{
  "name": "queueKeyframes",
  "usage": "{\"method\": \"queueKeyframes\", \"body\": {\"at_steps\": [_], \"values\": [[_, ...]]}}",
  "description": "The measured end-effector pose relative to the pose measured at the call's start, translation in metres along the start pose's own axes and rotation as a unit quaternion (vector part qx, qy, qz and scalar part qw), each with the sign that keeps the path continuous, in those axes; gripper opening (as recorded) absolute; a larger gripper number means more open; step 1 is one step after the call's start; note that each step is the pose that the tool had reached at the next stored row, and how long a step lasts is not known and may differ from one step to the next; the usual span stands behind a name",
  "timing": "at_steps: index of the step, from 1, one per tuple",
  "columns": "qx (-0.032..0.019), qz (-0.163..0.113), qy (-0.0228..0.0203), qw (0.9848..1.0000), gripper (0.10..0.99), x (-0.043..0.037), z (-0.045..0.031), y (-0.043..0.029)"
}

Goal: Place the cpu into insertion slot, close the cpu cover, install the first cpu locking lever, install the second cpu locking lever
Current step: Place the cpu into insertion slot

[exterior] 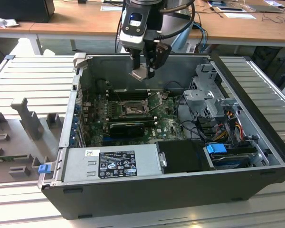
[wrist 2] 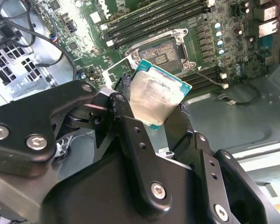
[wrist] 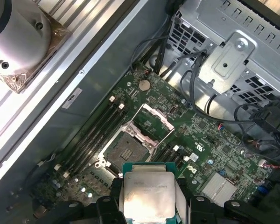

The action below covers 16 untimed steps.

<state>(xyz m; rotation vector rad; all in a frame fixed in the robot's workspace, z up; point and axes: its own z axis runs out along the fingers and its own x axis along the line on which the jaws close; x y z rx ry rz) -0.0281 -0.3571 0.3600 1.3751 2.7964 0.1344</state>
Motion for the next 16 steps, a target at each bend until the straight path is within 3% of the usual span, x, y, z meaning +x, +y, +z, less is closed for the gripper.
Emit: {"method": "queueKeyframes", "body": {"at_steps": [9, 12, 16], "values": [[-0.0006, 0.038, -0.0035, 0.9993, 0.529, 0.0000, 0.0005, 0.0000], [-0.0011, 0.073, -0.0067, 0.9973, 0.529, 0.0000, 0.0013, -0.0001], [-0.0014, 0.096, -0.0089, 0.9954, 0.529, 0.0000, 0.0019, -0.0002]]}}
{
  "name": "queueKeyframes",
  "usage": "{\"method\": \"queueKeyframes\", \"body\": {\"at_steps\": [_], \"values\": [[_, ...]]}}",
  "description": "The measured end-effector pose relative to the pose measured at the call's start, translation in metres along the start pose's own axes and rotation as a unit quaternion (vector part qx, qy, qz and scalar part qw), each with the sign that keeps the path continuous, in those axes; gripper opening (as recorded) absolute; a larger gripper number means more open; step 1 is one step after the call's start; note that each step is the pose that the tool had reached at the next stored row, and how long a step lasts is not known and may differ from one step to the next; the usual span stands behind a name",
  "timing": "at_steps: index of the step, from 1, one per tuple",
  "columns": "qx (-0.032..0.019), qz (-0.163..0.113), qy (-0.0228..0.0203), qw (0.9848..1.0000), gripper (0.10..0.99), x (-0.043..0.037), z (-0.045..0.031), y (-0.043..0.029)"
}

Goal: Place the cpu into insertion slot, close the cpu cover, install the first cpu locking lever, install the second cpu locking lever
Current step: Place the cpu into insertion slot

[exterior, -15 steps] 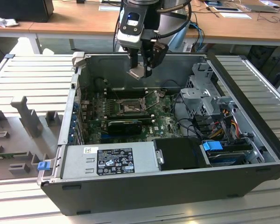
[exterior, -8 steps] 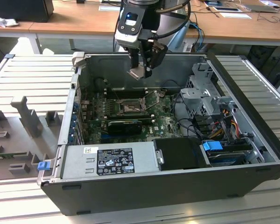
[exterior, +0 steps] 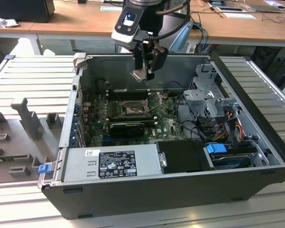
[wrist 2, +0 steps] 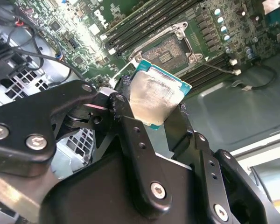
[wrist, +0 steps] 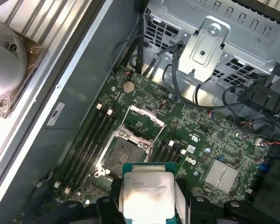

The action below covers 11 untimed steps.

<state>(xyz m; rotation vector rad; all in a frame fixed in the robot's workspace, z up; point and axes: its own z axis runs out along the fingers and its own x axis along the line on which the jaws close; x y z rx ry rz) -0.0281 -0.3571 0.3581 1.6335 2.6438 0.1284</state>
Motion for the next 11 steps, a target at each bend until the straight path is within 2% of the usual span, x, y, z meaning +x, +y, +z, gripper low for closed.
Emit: {"method": "queueKeyframes", "body": {"at_steps": [6, 11], "values": [[-0.0004, 0.029, -0.0028, 0.9996, 0.529, 0.0000, 0.0007, -0.0001], [-0.0008, 0.053, -0.0049, 0.9986, 0.529, 0.0000, 0.0010, -0.0001]]}}
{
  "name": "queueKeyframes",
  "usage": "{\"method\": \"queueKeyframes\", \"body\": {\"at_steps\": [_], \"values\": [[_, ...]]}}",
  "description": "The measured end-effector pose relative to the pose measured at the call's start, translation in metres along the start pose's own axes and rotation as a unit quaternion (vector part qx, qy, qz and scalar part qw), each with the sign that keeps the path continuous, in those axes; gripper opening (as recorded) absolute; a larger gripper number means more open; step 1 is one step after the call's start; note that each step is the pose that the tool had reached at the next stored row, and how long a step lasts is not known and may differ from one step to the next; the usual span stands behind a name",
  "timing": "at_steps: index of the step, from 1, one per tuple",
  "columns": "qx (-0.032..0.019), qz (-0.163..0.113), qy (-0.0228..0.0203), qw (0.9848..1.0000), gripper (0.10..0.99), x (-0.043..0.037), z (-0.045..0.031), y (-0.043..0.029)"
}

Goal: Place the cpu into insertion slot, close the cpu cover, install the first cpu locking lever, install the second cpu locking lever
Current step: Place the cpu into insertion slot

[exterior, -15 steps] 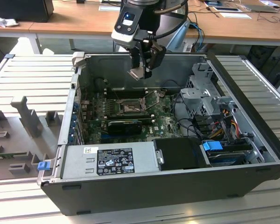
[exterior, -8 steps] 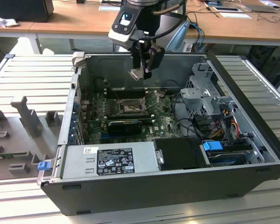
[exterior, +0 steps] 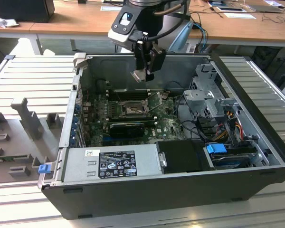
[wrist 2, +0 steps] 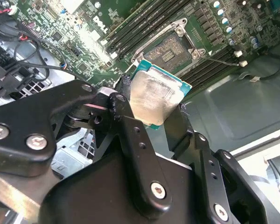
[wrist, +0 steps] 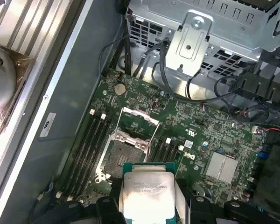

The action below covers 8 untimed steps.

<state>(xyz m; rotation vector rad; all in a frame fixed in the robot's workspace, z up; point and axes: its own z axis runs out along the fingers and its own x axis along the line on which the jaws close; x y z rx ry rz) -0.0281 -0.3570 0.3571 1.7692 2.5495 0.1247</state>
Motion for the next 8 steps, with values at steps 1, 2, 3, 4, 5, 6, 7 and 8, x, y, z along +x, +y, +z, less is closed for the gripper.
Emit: {"method": "queueKeyframes", "body": {"at_steps": [1, 2, 3, 4, 5, 6, 7, 8], "values": [[-0.0001, 0.006, -0.0005, 1.0000, 0.529, 0.0000, 0.0001, 0.0000], [-0.0002, 0.011, -0.0009, 0.9999, 0.529, 0.0000, 0.0002, 0.0000], [-0.0003, 0.017, -0.0014, 0.9999, 0.529, 0.0000, 0.0002, 0.0000], [-0.0005, 0.028, -0.0024, 0.9996, 0.529, 0.0001, 0.0004, 0.0000], [-0.0006, 0.034, -0.0029, 0.9994, 0.529, 0.0001, 0.0006, 0.0000], [-0.0007, 0.039, -0.0034, 0.9992, 0.529, 0.0001, 0.0008, 0.0000], [-0.0008, 0.048, -0.0042, 0.9988, 0.529, 0.0001, 0.0012, 0.0000], [-0.0009, 0.056, -0.0049, 0.9984, 0.529, 0.0001, 0.0015, -0.0001]]}}
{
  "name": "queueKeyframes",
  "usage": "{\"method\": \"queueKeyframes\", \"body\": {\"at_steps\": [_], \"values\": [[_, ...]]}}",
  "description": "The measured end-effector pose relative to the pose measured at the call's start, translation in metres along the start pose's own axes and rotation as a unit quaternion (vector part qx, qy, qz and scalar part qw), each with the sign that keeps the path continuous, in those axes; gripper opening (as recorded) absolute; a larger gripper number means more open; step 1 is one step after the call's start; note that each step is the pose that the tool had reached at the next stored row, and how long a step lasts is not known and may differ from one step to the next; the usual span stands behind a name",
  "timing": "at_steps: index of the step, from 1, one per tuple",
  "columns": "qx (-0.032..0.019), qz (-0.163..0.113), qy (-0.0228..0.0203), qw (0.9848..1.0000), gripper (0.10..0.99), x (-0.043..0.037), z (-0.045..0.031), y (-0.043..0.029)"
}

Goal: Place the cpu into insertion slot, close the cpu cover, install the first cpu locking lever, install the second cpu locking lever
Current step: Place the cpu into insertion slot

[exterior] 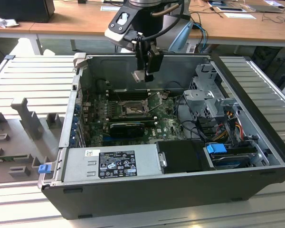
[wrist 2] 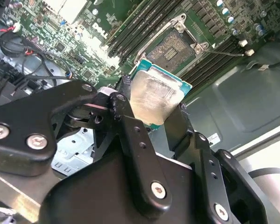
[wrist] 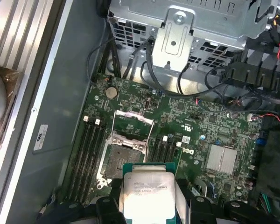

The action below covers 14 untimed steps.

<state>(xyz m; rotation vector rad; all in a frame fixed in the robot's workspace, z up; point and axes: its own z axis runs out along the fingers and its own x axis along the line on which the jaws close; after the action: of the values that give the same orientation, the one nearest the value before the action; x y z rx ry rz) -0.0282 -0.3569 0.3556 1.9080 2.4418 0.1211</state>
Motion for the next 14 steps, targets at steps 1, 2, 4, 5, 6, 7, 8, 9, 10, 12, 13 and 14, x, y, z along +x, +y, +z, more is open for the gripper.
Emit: {"method": "queueKeyframes", "body": {"at_steps": [1, 2, 4, 5, 6, 7, 8, 9, 10, 12, 13, 14], "values": [[-0.0002, 0.007, -0.0006, 1.0000, 0.529, 0.0000, 0.0003, -0.0001], [-0.0002, 0.011, -0.0010, 0.9999, 0.529, 0.0000, 0.0005, -0.0001], [-0.0002, 0.016, -0.0014, 0.9999, 0.529, 0.0000, 0.0014, -0.0002], [-0.0003, 0.019, -0.0017, 0.9998, 0.529, 0.0000, 0.0025, -0.0003], [-0.0002, 0.019, -0.0023, 0.9998, 0.529, 0.0000, 0.0030, -0.0004], [0.0000, 0.019, -0.0028, 0.9998, 0.529, 0.0000, 0.0033, -0.0004], [0.0000, 0.019, -0.0029, 0.9998, 0.529, 0.0000, 0.0035, -0.0004], [0.0000, 0.019, -0.0029, 0.9998, 0.529, 0.0000, 0.0038, -0.0004], [-0.0001, 0.019, -0.0029, 0.9998, 0.529, 0.0000, 0.0044, -0.0005], [0.0000, 0.020, -0.0030, 0.9998, 0.529, 0.0000, 0.0058, -0.0006], [0.0000, 0.021, -0.0032, 0.9998, 0.529, 0.0000, 0.0062, -0.0006], [-0.0001, 0.025, -0.0037, 0.9997, 0.529, -0.0001, 0.0065, -0.0006]]}}
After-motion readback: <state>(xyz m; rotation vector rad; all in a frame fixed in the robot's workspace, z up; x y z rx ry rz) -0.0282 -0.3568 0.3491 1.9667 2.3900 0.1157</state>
